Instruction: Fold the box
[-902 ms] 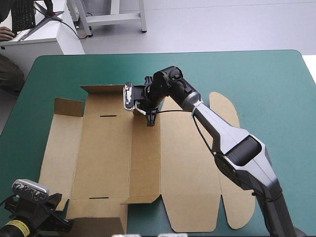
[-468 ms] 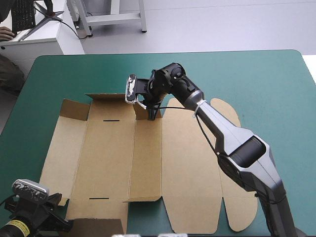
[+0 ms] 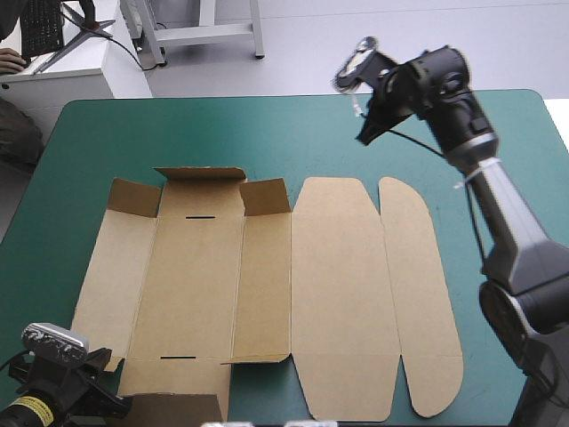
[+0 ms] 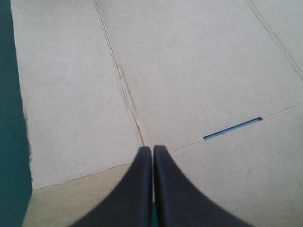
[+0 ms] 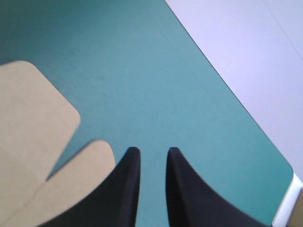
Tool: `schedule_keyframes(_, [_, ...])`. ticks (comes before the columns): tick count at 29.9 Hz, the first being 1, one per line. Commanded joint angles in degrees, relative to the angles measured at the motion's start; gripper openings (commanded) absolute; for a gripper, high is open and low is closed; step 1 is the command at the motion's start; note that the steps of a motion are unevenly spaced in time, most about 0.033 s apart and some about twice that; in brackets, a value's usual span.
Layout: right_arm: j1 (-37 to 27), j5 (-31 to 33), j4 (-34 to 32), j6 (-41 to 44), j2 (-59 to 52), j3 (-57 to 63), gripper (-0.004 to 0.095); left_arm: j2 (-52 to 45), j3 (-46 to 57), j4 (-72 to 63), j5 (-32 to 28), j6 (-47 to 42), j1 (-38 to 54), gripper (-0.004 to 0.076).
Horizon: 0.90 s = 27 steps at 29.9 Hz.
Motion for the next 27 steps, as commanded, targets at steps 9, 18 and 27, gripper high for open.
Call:
schedule_keyframes(9, [-26.5, 2.8, 21.4, 8.4, -21.1, 20.1, -0.0019, 0.8, -1.4, 0.4, -3.0, -0.6, -0.3, -0.0010])
schedule_keyframes(18, [-34.3, -1.0, 24.2, 7.4, -38.3, 49.4, -0.0019, 0.8, -1.4, 0.4, -3.0, -0.7, -0.3, -0.0010])
schedule_keyframes(27, [-34.3, -2.7, 25.6, 7.9, -44.5, 59.4, -0.0019, 1.5, -4.7, 0.3, -3.9, -6.6, -0.3, -0.0010])
